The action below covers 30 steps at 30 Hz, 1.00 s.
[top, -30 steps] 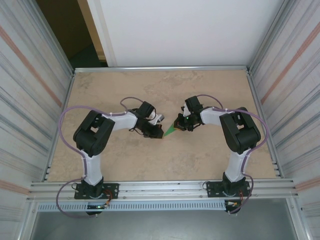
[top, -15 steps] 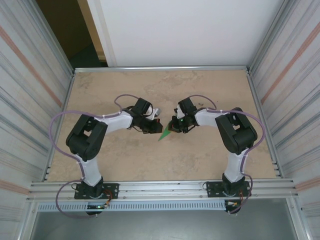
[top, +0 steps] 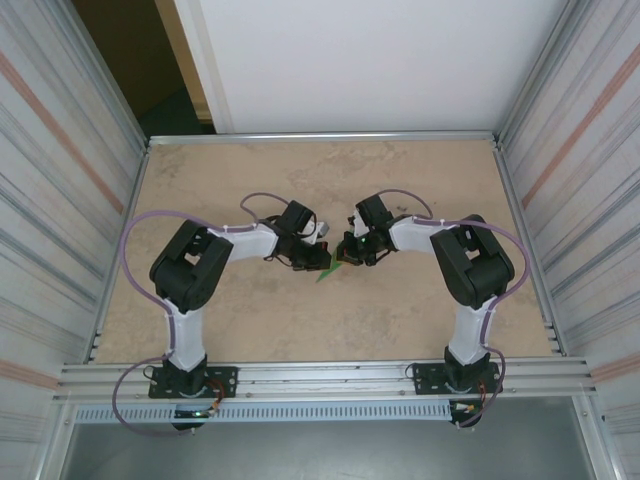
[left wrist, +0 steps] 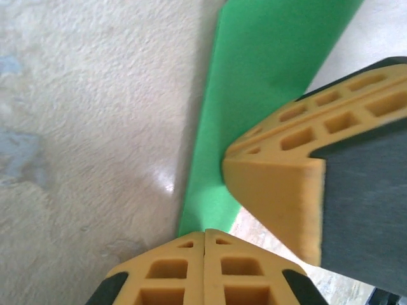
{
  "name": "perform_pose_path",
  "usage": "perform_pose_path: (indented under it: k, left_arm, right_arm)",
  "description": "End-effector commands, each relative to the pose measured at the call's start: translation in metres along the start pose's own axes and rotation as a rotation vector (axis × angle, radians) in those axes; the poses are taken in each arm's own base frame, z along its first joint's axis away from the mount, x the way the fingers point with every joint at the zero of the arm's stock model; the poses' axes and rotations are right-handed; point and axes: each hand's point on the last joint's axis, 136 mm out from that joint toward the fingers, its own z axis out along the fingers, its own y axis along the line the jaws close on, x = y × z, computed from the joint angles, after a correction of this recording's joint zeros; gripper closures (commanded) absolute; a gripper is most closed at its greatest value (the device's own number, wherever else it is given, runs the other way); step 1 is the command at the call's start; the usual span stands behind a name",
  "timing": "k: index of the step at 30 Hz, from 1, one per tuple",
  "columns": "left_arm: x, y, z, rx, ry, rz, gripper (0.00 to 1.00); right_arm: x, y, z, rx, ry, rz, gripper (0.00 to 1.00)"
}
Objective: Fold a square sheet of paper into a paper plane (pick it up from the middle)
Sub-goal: Fold the wing for the fifth time at the center of the table.
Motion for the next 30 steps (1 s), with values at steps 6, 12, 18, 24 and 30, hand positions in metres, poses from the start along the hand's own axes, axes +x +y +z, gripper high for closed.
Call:
perform_pose_path:
  k: [6, 12, 18, 24, 30]
  left_arm:
    - [0.028, 0.03, 0.01, -0.098, 0.077, -0.079, 1.0]
    - [0.028, 0.028, 0.01, -0.096, 0.082, -0.08, 1.0]
    - [0.029, 0.029, 0.012, -0.096, 0.092, -0.087, 1.0]
    - [0.031, 0.03, 0.012, -0.094, 0.096, -0.092, 1.0]
    - [0.029, 0.028, 0.012, -0.093, 0.094, -0.092, 1.0]
  right_arm:
    - [-0.032, -0.008, -0.042, 0.194, -0.156, -0.018, 0.89]
    - [-0.04, -0.02, -0.043, 0.246, -0.164, -0.01, 0.86]
    - [-0.047, -0.027, -0.04, 0.275, -0.161, 0.01, 0.84]
    - [-0.048, -0.036, -0.036, 0.248, -0.145, 0.039, 0.84]
    - [-0.046, -0.047, -0.029, 0.213, -0.111, 0.067, 0.86]
